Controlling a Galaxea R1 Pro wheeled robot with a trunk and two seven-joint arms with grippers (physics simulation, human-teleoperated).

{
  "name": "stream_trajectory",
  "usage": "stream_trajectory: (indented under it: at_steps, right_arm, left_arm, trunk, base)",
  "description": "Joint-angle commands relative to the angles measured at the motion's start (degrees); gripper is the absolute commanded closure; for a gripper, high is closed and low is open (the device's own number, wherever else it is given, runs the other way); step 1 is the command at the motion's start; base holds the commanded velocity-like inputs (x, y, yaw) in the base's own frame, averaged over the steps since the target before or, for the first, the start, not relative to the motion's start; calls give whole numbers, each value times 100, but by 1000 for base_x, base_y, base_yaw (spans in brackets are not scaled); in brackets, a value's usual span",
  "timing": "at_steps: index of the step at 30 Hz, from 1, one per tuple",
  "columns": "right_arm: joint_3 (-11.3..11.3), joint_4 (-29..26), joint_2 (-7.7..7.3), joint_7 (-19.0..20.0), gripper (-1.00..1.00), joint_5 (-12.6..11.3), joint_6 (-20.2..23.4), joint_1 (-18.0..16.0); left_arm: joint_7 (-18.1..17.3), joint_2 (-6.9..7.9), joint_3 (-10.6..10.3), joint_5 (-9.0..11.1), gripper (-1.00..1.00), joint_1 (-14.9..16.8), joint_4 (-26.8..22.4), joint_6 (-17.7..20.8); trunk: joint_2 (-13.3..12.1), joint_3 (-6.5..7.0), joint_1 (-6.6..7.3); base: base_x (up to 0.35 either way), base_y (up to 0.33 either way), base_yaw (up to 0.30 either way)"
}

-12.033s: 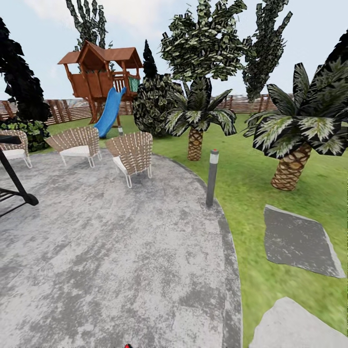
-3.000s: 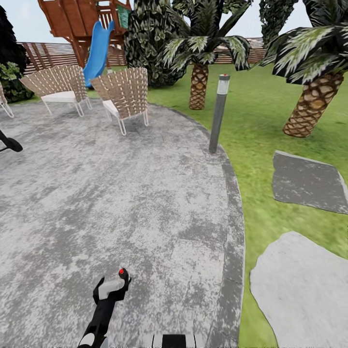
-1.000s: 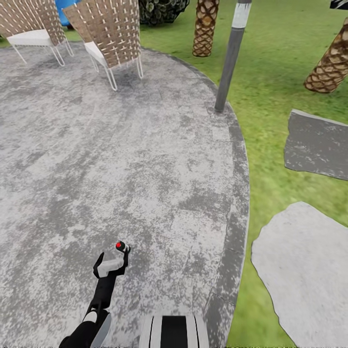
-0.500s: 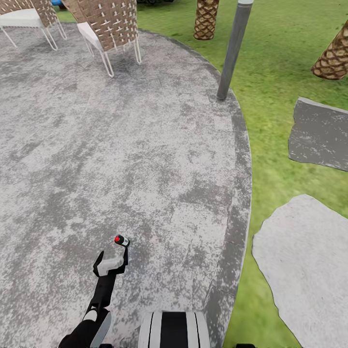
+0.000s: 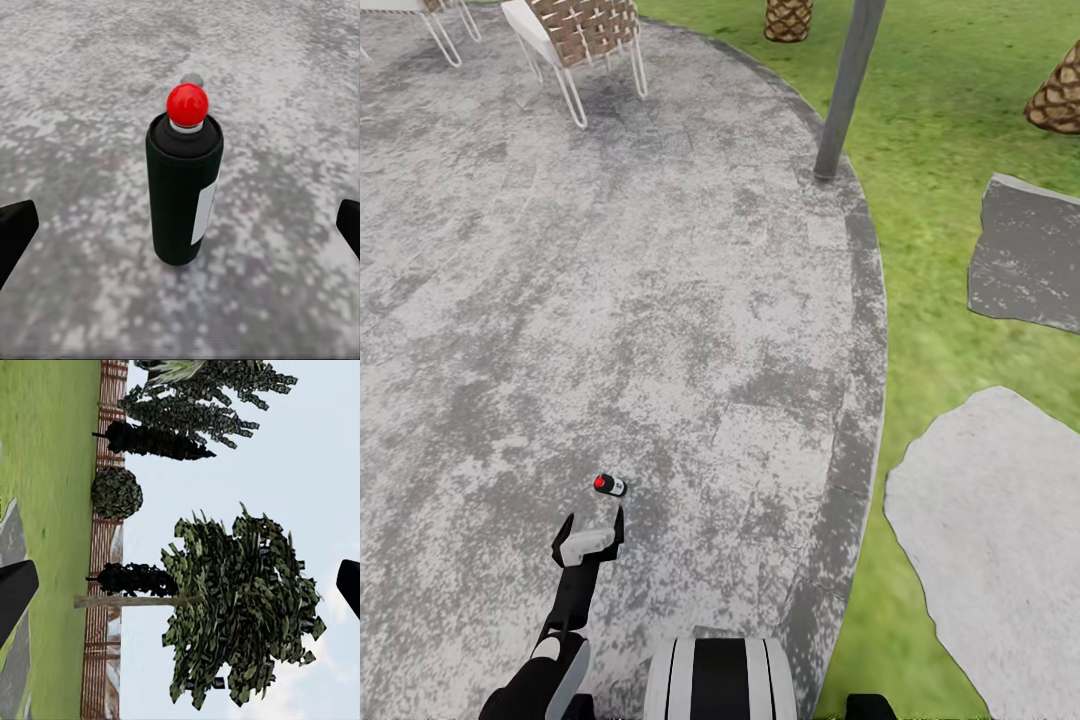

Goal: In the garden, pick up the pesticide atomizer on the floor and spray pesticide onto both trees until each tree trunk is fully covered.

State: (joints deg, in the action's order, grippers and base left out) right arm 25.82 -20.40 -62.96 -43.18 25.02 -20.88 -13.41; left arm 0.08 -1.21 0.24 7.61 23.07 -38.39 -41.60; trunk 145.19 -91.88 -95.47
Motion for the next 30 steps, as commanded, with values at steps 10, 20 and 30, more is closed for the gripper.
stream_trajectory:
  at_steps: [10, 20, 30]
  right_arm:
    - [37, 10, 3, 4, -100, 47, -31, -13]
    - [37, 40, 3, 6, -100, 47, -31, -13]
    - [37, 54, 3, 6, -100, 47, -31, -13]
  left_arm:
    - [6, -2, 10, 21, -100, -2, 11, -15]
    - [2, -2, 11, 20, -100, 1, 45, -8]
    - [1, -2, 11, 21, -100, -3, 44, -5]
  trunk:
    - [1, -3, 1]
    - [1, -3, 1]
    - [1, -3, 1]
  base:
    - [0, 0, 0]
    - [0, 0, 0]
    - [80, 0, 0]
